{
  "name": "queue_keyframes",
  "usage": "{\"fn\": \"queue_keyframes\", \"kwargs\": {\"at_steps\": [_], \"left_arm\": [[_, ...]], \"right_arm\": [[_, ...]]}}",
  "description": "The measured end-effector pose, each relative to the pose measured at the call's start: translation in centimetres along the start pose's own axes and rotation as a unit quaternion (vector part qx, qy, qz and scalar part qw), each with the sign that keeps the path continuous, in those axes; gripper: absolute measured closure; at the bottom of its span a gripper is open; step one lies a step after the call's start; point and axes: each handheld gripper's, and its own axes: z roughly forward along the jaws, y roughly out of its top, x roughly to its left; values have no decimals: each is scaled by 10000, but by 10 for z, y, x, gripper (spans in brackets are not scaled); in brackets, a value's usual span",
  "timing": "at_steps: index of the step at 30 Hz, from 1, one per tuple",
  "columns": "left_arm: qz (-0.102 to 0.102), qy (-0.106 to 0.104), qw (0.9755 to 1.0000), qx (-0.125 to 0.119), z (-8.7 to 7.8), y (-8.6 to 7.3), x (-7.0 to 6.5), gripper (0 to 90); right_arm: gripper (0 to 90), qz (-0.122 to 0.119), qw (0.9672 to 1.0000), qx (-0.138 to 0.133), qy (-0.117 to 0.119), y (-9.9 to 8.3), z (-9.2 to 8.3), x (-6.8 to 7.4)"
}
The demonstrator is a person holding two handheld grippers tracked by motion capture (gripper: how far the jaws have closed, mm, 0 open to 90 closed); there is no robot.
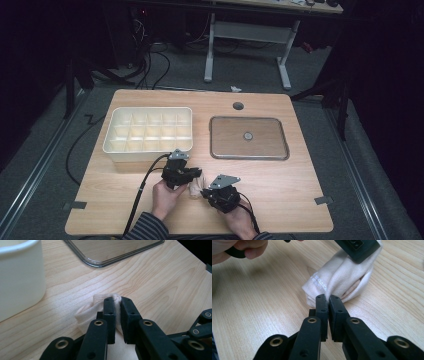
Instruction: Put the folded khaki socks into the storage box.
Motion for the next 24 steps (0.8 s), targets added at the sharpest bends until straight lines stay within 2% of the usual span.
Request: {"fn": "queue_keyframes", "kwargs": {"at_steps": [4, 10, 12, 16, 19, 21, 24], "left_arm": [[138, 29, 9999, 4, 2, 2, -6, 834], [34, -22, 10000, 70, 11, 2, -2, 831], [69, 1, 9999, 100, 15, 2, -2, 830], [100, -51, 9999, 106, 22, 0, 0, 831], [154, -12, 9998, 128, 22, 1, -2, 824], [165, -32, 9998, 118, 20, 2, -4, 787], [227, -55, 9997, 12, 14, 2, -10, 675]], "right_arm": [[864, 30, 10000, -31, 11, -2, -3, 0], [863, 214, 9998, -39, -36, -8, -5, -6], [864, 272, 9996, 6, -40, -10, -5, -8], [866, 226, 9997, 82, -104, -13, -2, -8], [866, 284, 9995, 78, -69, -14, -2, -10], [864, 319, 9995, 59, -41, -14, -2, -11], [863, 438, 9990, 24, 0, -14, -2, -12]]}}
